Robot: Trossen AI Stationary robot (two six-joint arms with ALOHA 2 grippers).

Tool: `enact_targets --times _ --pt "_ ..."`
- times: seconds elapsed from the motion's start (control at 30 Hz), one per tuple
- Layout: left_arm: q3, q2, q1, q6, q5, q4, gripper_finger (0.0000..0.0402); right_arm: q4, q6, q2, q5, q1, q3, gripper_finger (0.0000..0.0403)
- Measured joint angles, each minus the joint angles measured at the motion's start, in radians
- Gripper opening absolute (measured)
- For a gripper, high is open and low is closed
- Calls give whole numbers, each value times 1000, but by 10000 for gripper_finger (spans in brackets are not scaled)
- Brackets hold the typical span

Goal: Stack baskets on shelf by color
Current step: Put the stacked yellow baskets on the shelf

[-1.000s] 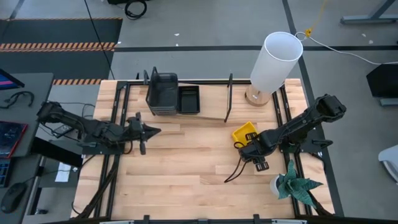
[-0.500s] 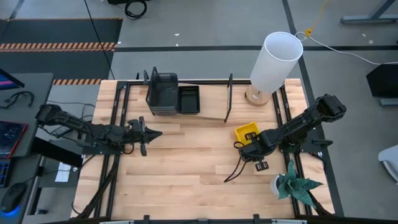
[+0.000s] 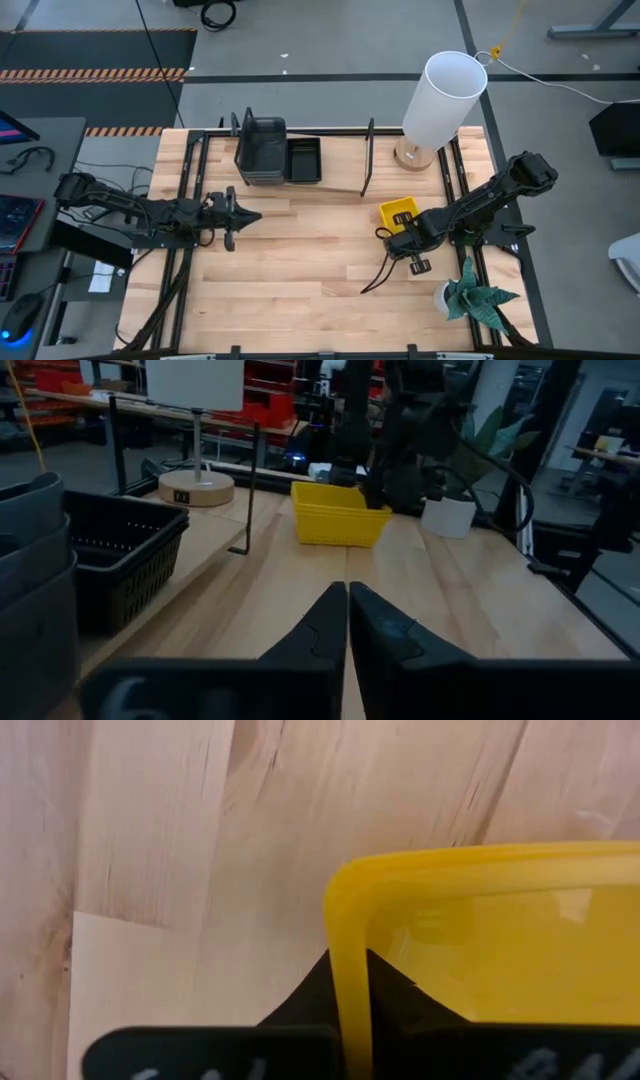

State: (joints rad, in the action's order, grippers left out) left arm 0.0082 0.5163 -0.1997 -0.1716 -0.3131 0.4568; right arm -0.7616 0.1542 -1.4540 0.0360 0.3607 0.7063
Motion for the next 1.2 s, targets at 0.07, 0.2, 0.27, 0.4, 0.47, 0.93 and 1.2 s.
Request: enact_targets --times 0.07,0.2,0.27,0.4,0.47,0.93,1.2 --pt "0 0 0 -1 -5 0 30 1 0 0 0 0 0 13" --pt "0 0 0 -22 -5 0 40 -5 4 -1 -1 0 10 12" --pt "0 0 0 -56 -6 0 41 -15 8 -4 -2 0 28 11" --pt "0 0 0 -126 -8 1 37 -12 4 -4 -25 -1 69 10" --pt "0 0 0 -132 -8 1 33 -12 4 -4 -32 0 83 10" --pt "-1 0 0 -131 -8 1 40 69 50 -3 -82 -31 140 9" --pt "-1 0 0 -131 -8 1 32 223 118 -11 -91 -43 159 9"
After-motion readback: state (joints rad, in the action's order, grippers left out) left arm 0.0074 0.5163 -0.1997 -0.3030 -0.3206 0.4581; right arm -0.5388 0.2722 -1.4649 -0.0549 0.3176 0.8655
